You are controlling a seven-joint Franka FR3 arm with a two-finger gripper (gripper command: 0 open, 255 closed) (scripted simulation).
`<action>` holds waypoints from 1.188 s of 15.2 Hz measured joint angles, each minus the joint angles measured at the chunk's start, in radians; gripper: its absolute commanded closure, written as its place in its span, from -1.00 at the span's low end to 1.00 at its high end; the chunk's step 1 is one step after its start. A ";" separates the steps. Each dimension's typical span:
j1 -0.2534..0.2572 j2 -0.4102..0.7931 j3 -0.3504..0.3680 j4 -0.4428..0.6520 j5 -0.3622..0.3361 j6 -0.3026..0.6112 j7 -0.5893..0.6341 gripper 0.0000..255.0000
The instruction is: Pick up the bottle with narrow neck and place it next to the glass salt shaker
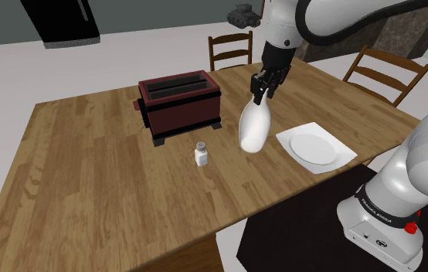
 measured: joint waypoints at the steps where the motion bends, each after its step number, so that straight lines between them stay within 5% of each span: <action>1: 0.000 0.003 0.001 -0.011 0.000 0.014 0.000 1.00; 11: 0.000 0.023 0.005 -0.060 0.001 0.083 0.003 1.00; 12: 0.000 0.023 0.006 -0.060 0.001 0.083 0.003 -1.00; 18: 0.000 0.023 0.006 -0.060 0.001 0.083 0.003 -1.00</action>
